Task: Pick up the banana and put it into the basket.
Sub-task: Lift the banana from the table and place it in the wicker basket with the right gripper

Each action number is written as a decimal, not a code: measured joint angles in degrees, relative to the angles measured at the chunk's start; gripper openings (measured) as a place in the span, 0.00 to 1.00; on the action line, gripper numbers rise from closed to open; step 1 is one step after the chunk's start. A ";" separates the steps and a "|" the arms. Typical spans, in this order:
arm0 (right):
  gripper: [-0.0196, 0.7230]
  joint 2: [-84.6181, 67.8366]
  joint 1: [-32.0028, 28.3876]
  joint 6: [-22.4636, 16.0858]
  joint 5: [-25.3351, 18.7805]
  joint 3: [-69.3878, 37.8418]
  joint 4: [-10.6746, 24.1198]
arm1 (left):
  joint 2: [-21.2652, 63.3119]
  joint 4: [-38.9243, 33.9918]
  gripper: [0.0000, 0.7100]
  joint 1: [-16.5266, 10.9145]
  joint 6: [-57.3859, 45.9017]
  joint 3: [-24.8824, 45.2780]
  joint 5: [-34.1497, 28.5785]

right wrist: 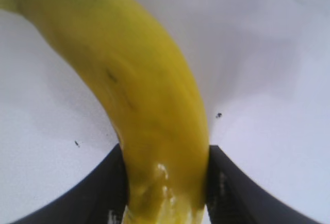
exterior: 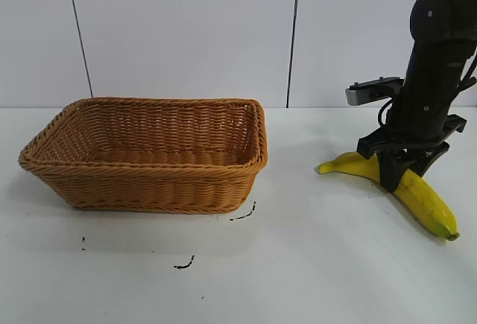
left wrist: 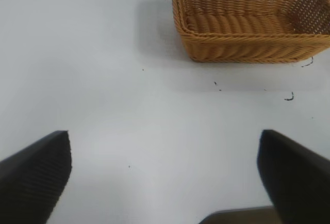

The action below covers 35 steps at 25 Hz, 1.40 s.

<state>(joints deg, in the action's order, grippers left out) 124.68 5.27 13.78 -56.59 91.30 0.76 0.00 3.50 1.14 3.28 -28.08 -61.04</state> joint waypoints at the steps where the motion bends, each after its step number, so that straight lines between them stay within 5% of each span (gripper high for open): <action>1: 0.45 -0.77 0.00 -0.26 -2.52 2.32 -0.06 | 0.00 0.00 0.98 0.00 0.00 0.00 0.00; 6: 0.45 -3.26 0.00 -0.69 -11.94 15.29 -0.32 | 0.00 0.00 0.98 0.00 0.00 0.00 0.00; 11: 0.45 -3.28 0.99 -0.47 -12.70 23.21 -1.72 | 0.00 0.00 0.98 0.00 0.00 0.00 0.00; 23: 0.45 -3.28 14.80 7.93 -13.14 27.22 2.69 | 0.00 0.00 0.98 0.00 0.00 0.00 0.00; 35: 0.45 -0.50 29.85 12.79 1.28 27.29 2.92 | 0.00 0.00 0.98 0.00 0.00 0.00 0.00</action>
<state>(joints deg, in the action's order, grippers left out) 124.18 35.12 26.57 -55.31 118.58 3.67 0.00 3.50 1.14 3.28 -28.08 -61.04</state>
